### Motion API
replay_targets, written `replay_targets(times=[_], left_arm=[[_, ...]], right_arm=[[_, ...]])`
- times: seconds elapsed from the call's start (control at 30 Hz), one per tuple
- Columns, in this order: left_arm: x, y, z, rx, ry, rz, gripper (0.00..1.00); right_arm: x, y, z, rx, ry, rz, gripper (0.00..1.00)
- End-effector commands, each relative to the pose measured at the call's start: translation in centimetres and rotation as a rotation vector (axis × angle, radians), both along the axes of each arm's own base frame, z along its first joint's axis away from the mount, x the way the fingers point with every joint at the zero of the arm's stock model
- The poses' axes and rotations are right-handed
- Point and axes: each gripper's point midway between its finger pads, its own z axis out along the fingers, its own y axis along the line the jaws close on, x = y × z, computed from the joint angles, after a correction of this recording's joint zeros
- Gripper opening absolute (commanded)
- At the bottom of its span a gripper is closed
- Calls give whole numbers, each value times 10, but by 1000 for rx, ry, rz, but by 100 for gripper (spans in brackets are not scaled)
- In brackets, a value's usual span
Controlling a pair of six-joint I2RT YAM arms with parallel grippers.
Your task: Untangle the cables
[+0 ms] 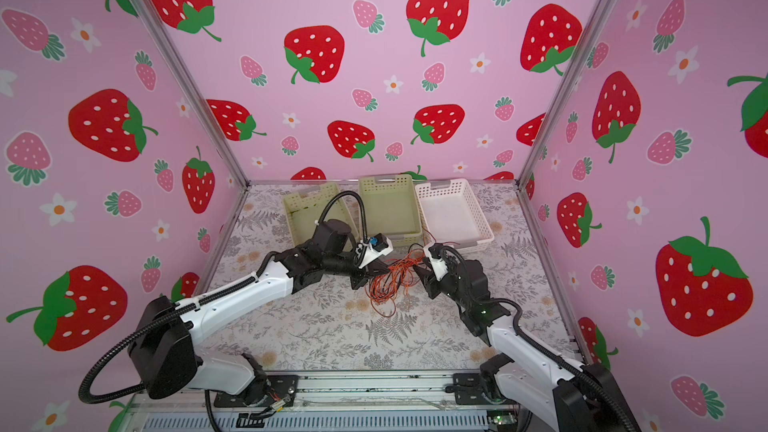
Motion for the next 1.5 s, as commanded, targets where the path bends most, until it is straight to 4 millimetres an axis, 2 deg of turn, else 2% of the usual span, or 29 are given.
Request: replay_targets(times=[0.0, 0.1, 0.17, 0.27, 0.43, 0.53, 0.63, 0.77, 0.97, 1.17, 1.33, 1.47], left_arm=[[-9, -14, 28, -85, -45, -80, 0], [-13, -13, 24, -81, -27, -94, 0], [-16, -11, 26, -81, -31, -99, 0], [-20, -4, 29, -71, -40, -105, 0], [-31, 11, 31, -62, -14, -118, 0], [-31, 23, 29, -52, -9, -90, 0], [-21, 43, 29, -56, -12, -16, 0], [0, 78, 32, -97, -17, 132, 0], [10, 115, 41, -121, -60, 251, 0], [12, 123, 45, -125, -77, 285, 0], [24, 146, 56, -149, -117, 379, 0], [27, 157, 58, -150, -125, 411, 0]], right_arm=[[9, 7, 28, 58, -63, 7, 25], [12, 9, 28, 66, -55, 8, 8], [19, 3, 20, 36, -32, -45, 0], [32, -18, 12, 2, -10, -164, 0], [53, -60, 16, 87, 23, -324, 0], [62, -74, 15, 88, 35, -367, 0], [68, -87, 11, 81, 54, -403, 0], [75, -115, -4, 68, 110, -506, 0], [76, -148, -18, 40, 160, -628, 0], [72, -171, -31, -15, 194, -736, 0], [64, -200, -45, -73, 220, -846, 0], [59, -215, -52, -132, 210, -890, 0]])
